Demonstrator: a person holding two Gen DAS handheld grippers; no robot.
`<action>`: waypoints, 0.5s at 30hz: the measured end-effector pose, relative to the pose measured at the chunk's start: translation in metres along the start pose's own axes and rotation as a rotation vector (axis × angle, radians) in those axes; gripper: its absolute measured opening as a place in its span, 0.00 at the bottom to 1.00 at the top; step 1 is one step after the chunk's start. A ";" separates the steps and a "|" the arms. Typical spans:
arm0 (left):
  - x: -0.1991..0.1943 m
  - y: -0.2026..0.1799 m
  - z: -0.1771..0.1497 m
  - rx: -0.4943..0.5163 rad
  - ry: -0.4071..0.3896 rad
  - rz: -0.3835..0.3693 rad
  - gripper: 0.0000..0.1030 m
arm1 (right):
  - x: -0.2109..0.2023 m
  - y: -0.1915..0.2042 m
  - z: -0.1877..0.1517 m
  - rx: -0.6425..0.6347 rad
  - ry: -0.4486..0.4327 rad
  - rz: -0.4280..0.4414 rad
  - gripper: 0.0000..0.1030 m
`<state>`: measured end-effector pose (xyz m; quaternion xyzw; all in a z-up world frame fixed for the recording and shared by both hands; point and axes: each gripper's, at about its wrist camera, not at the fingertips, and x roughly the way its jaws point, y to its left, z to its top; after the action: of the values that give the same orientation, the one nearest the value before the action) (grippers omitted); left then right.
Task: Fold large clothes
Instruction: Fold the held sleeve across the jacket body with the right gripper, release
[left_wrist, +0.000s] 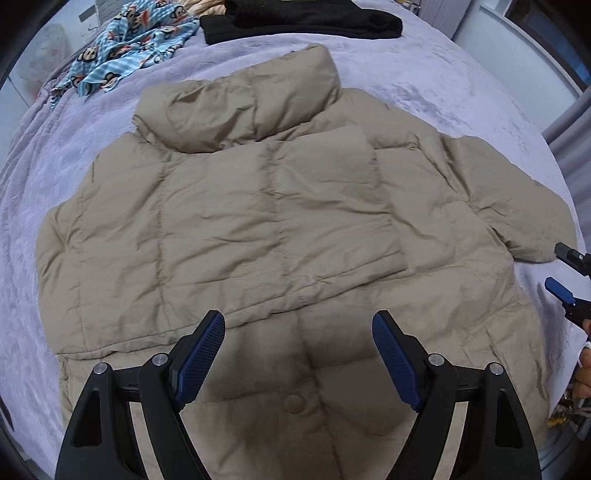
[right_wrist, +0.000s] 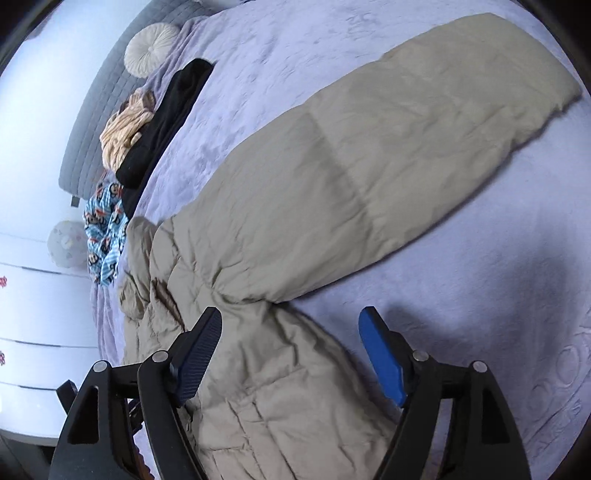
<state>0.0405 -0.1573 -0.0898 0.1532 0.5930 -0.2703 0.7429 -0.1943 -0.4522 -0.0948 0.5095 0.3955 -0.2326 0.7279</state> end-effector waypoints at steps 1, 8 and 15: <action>-0.001 -0.006 0.000 0.003 0.005 -0.016 0.81 | -0.006 -0.009 0.005 0.016 -0.014 -0.009 0.78; -0.003 -0.064 0.007 0.081 -0.025 -0.023 0.81 | -0.029 -0.082 0.034 0.218 -0.126 -0.026 0.79; -0.003 -0.094 0.033 0.031 -0.052 -0.068 0.81 | -0.041 -0.132 0.065 0.394 -0.241 0.033 0.79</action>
<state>0.0112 -0.2506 -0.0697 0.1374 0.5740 -0.3082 0.7461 -0.2937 -0.5644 -0.1241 0.6166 0.2442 -0.3526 0.6602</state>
